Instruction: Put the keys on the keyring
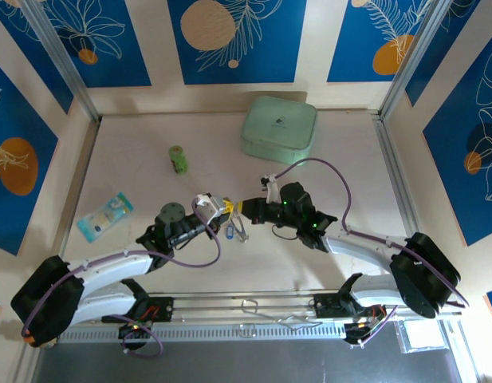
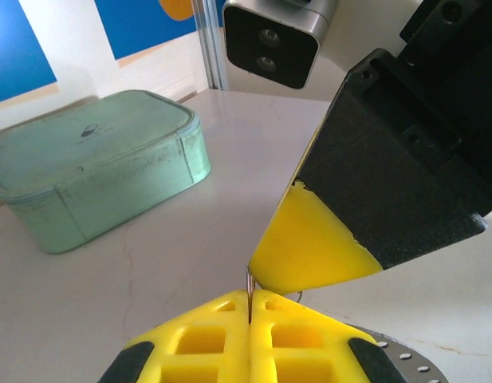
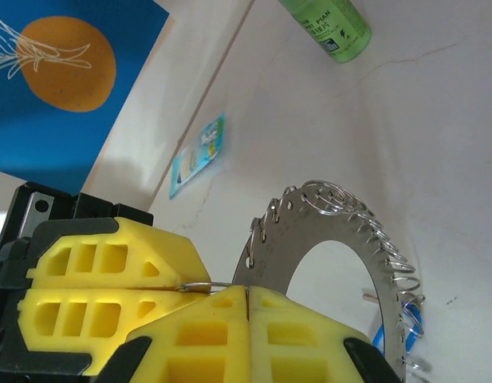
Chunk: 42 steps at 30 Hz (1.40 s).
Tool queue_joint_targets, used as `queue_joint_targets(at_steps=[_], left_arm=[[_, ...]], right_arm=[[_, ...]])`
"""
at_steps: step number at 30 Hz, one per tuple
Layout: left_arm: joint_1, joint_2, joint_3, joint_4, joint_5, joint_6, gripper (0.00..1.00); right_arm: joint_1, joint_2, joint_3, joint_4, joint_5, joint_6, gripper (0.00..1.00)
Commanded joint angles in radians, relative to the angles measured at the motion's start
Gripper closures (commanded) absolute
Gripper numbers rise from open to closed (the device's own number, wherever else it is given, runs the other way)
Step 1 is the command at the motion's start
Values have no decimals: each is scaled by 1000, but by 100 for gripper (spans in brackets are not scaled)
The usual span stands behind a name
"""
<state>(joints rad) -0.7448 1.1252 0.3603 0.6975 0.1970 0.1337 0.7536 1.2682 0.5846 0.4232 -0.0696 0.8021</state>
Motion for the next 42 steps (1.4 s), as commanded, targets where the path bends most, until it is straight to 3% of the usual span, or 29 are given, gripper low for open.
queue_joint_targets(at_steps=[1, 10, 17, 25, 28, 32, 37, 42], left_arm=[[-16, 8, -19, 120, -20, 23, 100], [-22, 70, -72, 338, -15, 24, 100], [-22, 72, -75, 362, -1, 20, 100], [-22, 65, -76, 370, 15, 6, 100], [-23, 63, -77, 374, 27, -5, 100], [-22, 73, -81, 405, 60, -34, 100], [-22, 92, -83, 443, 118, -65, 100], [-19, 114, -86, 473, 159, -76, 100]], right_arm=[[-16, 0, -30, 16, -22, 52, 100], [-43, 29, -66, 88, -87, 147, 99], [-63, 14, -66, 89, -128, 150, 80], [-84, -24, -61, 89, -189, 101, 69], [-121, -84, -59, 33, -220, -28, 64], [-137, -175, -53, -74, -206, -400, 61], [-137, -240, -90, -25, -324, -790, 57], [-181, -196, -64, -55, -482, -904, 56]])
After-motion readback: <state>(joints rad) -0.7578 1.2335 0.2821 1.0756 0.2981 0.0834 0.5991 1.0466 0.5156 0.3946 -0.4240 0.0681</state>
